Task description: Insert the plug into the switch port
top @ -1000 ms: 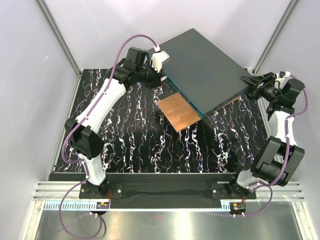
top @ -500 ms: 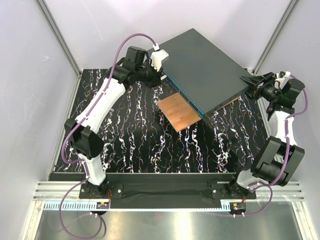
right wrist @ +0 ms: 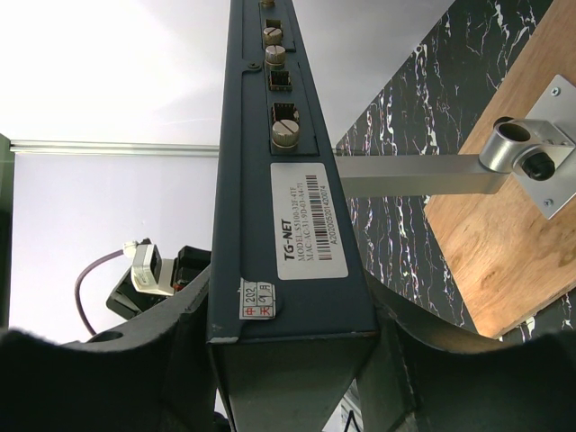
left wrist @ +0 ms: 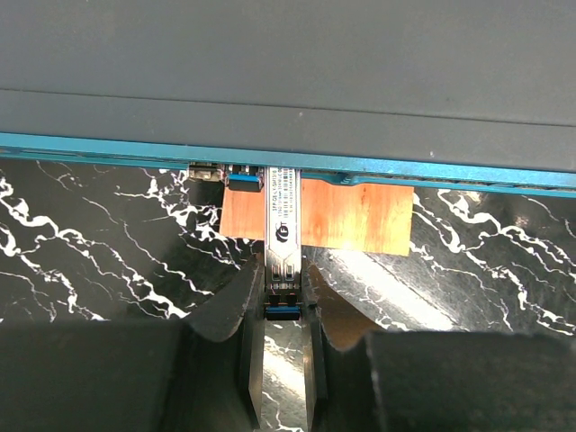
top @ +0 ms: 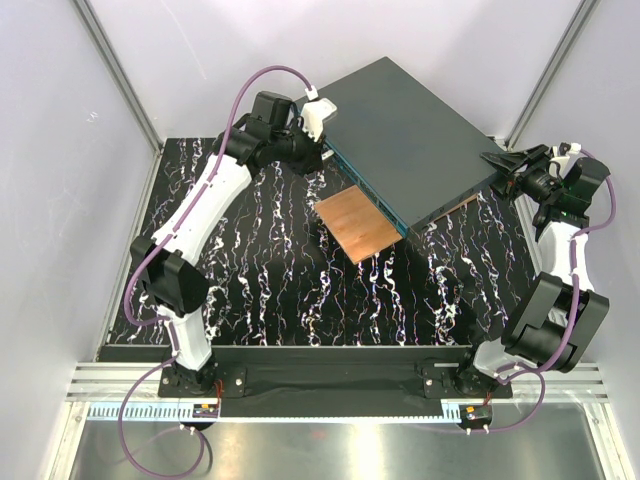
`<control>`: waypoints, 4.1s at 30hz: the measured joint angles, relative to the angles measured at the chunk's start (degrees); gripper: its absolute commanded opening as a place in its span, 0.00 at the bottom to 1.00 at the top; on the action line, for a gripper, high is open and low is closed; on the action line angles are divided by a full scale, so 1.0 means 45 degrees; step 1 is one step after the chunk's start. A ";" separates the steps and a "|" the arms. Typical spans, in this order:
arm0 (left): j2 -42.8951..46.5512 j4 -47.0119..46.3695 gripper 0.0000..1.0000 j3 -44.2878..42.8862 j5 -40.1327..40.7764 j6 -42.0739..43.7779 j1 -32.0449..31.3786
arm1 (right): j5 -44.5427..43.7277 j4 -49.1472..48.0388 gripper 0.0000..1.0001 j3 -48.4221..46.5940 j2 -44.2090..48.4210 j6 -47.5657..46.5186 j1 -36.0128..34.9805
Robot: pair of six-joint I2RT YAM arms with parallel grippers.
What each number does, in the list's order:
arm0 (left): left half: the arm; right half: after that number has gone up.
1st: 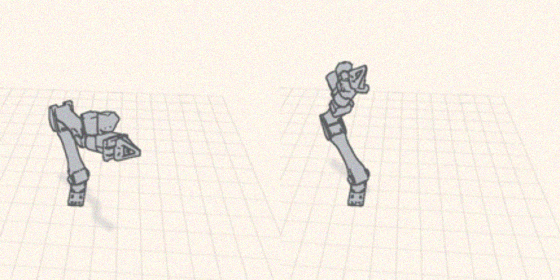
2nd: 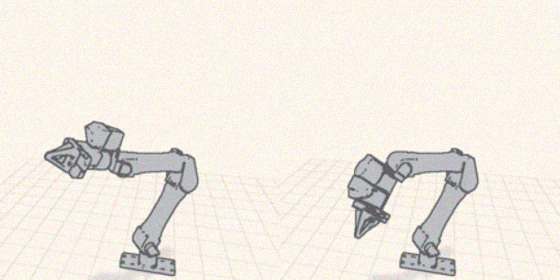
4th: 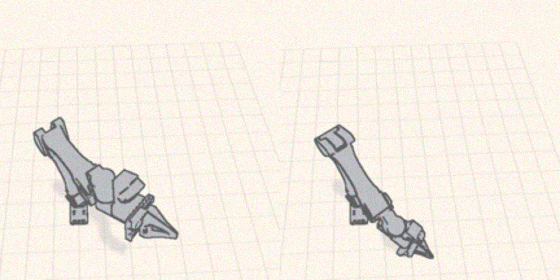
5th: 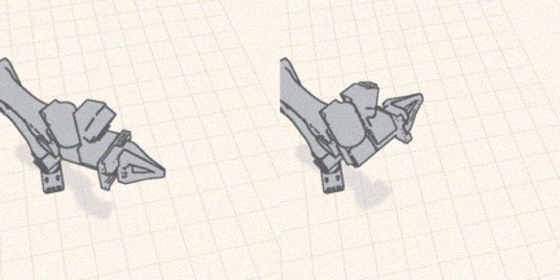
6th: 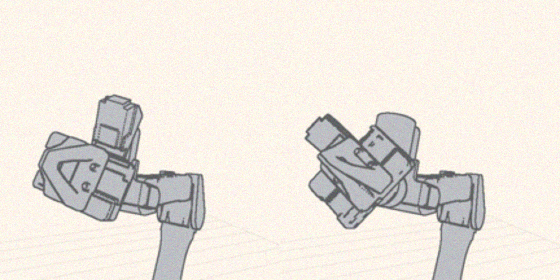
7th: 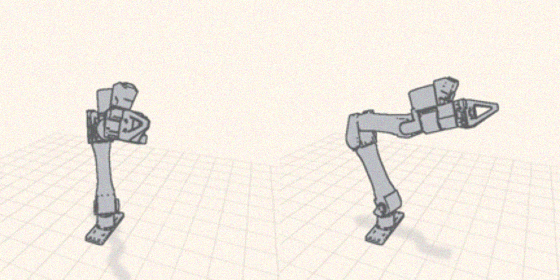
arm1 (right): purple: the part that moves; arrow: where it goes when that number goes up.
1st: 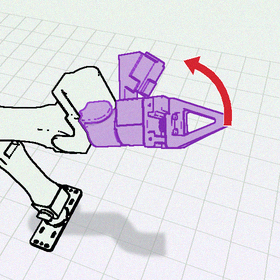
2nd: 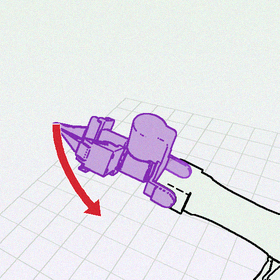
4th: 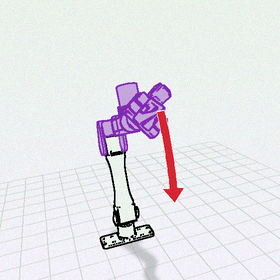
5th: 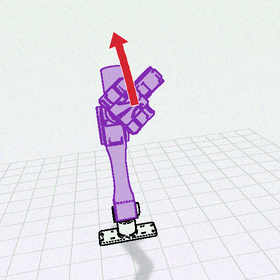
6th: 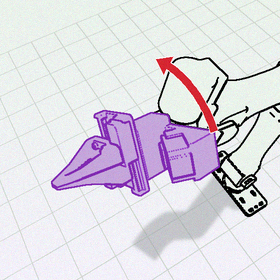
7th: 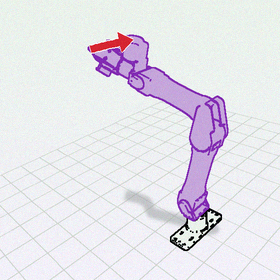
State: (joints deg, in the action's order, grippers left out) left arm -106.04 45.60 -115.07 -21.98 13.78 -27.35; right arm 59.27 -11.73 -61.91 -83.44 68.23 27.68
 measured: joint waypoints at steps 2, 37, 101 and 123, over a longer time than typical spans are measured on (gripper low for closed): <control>-0.0024 0.0024 0.00 -0.0034 -0.0068 -0.0092 0.0019 | 0.0000 0.0000 0.00 0.0000 0.0000 0.0000 0.0000; -0.1253 0.0379 0.14 -0.1739 -0.0403 -0.0733 -0.0107 | -0.0005 -0.0039 0.00 0.0005 -0.0029 0.0015 0.0000; 0.0073 -0.1438 0.00 0.0534 -0.0879 -0.1127 0.0296 | 0.0330 0.0126 0.00 -0.0316 -0.0403 -0.0083 0.0015; -0.0491 -0.1632 0.00 -0.0087 0.0087 -0.3444 -0.0073 | 0.0321 0.0092 0.00 -0.0316 -0.0408 -0.0058 0.0015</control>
State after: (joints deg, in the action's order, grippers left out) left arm -108.25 38.26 -115.46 -21.58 -1.72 -27.68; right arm 60.71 -11.31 -63.33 -85.27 67.96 27.75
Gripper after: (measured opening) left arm 0.005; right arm 0.569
